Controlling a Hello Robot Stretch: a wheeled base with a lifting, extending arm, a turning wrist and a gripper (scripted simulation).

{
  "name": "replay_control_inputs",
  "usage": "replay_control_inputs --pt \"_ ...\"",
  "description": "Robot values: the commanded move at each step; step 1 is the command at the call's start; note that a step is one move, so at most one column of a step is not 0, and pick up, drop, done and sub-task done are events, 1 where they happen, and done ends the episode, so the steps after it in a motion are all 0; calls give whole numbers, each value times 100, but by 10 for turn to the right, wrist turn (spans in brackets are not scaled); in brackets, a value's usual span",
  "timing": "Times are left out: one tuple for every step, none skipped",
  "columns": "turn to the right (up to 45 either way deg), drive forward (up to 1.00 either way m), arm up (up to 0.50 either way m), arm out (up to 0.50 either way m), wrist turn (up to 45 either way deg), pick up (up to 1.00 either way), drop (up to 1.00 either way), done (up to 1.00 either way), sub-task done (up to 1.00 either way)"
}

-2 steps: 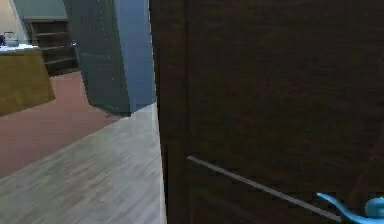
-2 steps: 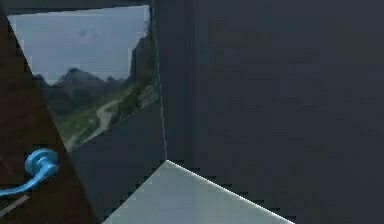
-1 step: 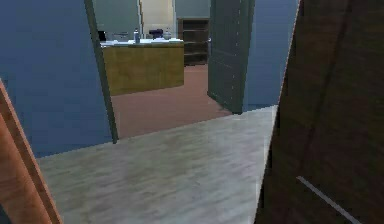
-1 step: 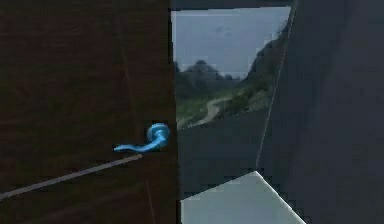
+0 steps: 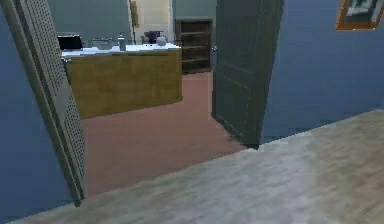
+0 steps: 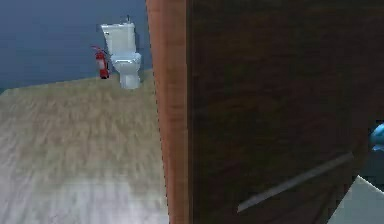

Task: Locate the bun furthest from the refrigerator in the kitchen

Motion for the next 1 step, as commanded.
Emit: replay_control_inputs --pt "0 100 0 0 0 0 0 0 0"
